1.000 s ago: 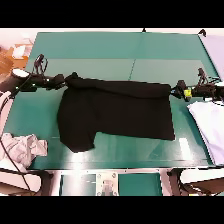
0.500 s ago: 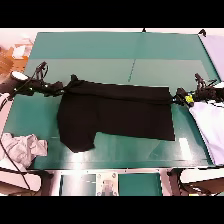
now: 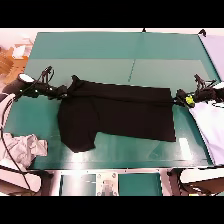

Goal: Fold the shirts.

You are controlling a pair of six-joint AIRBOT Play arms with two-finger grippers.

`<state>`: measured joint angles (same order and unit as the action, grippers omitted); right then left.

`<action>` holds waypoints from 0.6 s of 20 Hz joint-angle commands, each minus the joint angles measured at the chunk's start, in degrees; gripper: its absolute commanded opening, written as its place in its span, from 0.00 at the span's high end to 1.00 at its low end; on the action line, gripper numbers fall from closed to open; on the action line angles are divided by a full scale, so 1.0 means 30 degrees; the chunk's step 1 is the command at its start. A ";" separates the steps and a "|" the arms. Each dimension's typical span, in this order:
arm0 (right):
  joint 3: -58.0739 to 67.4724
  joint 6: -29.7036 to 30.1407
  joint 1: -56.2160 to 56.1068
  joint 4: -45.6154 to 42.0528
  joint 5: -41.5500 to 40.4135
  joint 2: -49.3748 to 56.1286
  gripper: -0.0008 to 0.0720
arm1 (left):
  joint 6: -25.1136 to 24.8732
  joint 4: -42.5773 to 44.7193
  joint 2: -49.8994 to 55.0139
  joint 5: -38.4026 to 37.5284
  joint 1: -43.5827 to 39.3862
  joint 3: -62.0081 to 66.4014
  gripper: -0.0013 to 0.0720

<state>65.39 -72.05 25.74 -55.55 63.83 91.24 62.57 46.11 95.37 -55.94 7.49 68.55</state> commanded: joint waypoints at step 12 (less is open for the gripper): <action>0.1129 -0.0495 0.0022 -0.1020 0.2091 0.0954 0.68 | 0.0670 0.0525 -0.0022 -0.2776 0.0146 0.0707 0.13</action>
<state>66.83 -73.41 25.54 -58.35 65.60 94.08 63.94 47.90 95.39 -59.64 7.90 69.28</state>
